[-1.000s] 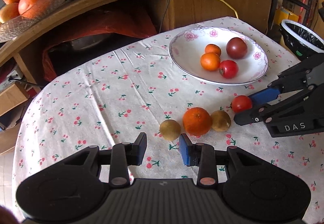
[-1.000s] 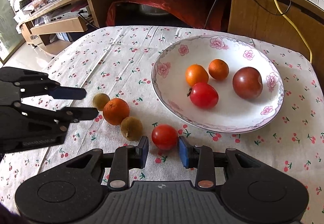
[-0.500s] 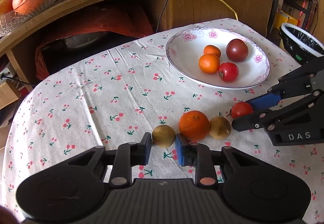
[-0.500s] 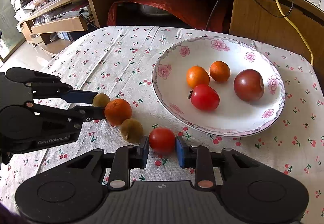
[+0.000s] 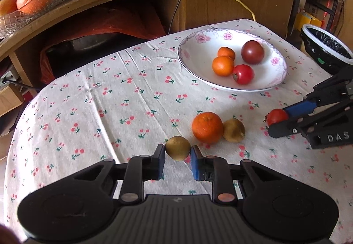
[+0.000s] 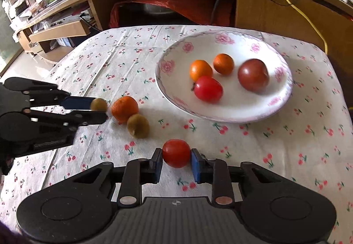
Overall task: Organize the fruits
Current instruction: 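Grasp a small brown fruit with the left gripper while the right gripper grasps a red cherry tomato, then carry the brown fruit with the left gripper into the bowl while the right gripper releases the cherry tomato there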
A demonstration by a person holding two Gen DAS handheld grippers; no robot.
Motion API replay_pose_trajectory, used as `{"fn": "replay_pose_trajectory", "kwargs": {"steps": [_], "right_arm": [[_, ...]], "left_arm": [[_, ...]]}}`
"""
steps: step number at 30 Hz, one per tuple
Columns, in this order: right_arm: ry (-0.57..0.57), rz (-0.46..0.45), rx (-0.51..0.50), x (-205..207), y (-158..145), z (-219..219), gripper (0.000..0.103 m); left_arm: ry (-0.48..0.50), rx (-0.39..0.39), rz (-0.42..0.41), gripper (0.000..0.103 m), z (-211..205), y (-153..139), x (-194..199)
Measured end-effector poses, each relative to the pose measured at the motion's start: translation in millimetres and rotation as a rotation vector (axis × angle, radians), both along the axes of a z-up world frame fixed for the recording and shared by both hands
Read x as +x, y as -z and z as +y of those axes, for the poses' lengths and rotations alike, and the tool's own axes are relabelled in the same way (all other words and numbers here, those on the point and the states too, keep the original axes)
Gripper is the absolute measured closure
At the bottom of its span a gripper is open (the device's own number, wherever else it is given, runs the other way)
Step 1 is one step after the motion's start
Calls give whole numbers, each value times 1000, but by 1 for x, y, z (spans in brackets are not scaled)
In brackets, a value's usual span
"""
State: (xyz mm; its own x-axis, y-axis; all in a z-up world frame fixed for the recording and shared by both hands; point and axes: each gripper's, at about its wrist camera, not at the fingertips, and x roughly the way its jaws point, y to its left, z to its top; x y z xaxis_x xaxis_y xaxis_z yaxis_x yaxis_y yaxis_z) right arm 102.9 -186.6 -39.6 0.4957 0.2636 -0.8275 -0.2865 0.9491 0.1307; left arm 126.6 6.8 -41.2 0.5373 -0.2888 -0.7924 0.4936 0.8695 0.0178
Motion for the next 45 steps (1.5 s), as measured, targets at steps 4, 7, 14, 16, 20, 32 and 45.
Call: {"fn": "replay_pose_trajectory", "kwargs": {"steps": [4,7,14,16,20,32,45], "right_arm": [[2,3,-3,-6,1,-4,80],[2,-1,-2,-10,-1,-4,80],[11,-7,1,-13,-6,-9,80],[18,-2,0,-13,-6,-11,80],[24,15,-17,-15,-1,-15,80],[0,-2,-51,-22,-2,-15,80],[-20,-7,-65,-21,-1,-13,78]], "left_arm": [[21,-12,-1,70,-1,-10,-15],[60,-22,-5,70,-9,-15,-25],[98,-29,-14,70,-30,-22,-27],[98,-37,-6,70,-33,-22,-26],[113,-43,20,70,-38,-18,-27],[174,-17,57,70,-51,-6,-40],[176,-13,65,69,-52,4,-42]]}}
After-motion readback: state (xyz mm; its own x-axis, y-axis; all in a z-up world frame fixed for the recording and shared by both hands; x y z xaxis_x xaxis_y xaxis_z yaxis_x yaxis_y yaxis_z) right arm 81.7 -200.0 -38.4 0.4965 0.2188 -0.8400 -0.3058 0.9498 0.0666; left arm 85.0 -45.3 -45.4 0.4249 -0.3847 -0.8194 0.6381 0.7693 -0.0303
